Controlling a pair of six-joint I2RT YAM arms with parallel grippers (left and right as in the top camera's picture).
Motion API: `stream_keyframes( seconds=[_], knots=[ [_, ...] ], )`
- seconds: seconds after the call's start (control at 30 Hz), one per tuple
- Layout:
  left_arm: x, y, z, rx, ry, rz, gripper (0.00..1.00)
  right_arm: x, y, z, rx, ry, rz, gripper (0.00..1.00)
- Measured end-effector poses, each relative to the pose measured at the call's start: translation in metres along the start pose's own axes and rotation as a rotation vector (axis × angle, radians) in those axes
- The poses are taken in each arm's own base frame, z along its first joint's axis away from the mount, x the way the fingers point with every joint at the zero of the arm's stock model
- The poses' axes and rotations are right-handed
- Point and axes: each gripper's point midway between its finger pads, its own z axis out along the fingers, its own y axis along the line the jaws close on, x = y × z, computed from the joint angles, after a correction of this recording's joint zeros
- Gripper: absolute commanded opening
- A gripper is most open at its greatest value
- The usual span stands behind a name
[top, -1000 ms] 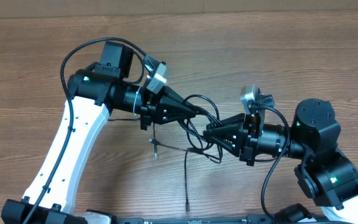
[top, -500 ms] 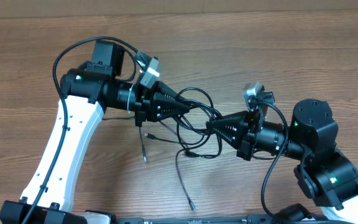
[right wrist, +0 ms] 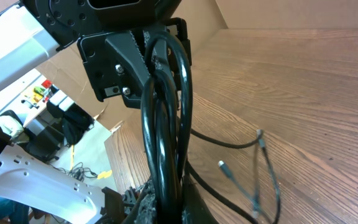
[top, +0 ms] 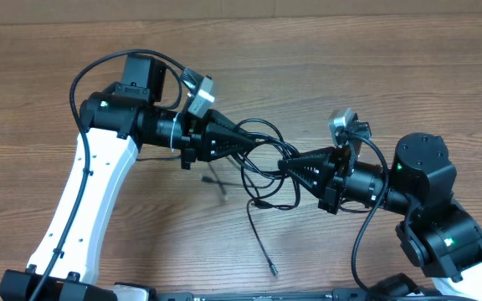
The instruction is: Untangle cables
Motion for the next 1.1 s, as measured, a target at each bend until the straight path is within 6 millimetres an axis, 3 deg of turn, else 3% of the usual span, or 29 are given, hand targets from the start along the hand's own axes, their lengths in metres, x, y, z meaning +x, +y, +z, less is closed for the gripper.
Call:
stream_keyframes(
  seconds=[0.23,0.37,0.53,0.97,1.1],
  knots=[
    [0.001,0.001,0.0,-0.003,0.003,-0.016,0.33,-0.001,-0.001,0.0,0.008,-0.004,0.0,0.04],
    [0.001,0.001,0.0,-0.005,0.005,-0.018,0.37,-0.002,-0.004,0.0,0.019,-0.009,0.0,0.04],
    [0.002,0.002,0.0,-0.013,0.012,-0.017,0.22,-0.004,-0.01,-0.004,0.037,-0.018,0.009,0.04],
    [0.004,0.004,0.0,-0.023,0.021,-0.014,0.05,-0.003,-0.006,-0.005,0.005,-0.01,0.014,0.04],
    [0.004,0.004,0.0,-0.023,0.021,-0.014,0.05,-0.003,-0.006,-0.005,0.004,-0.01,0.014,0.04]
  ],
)
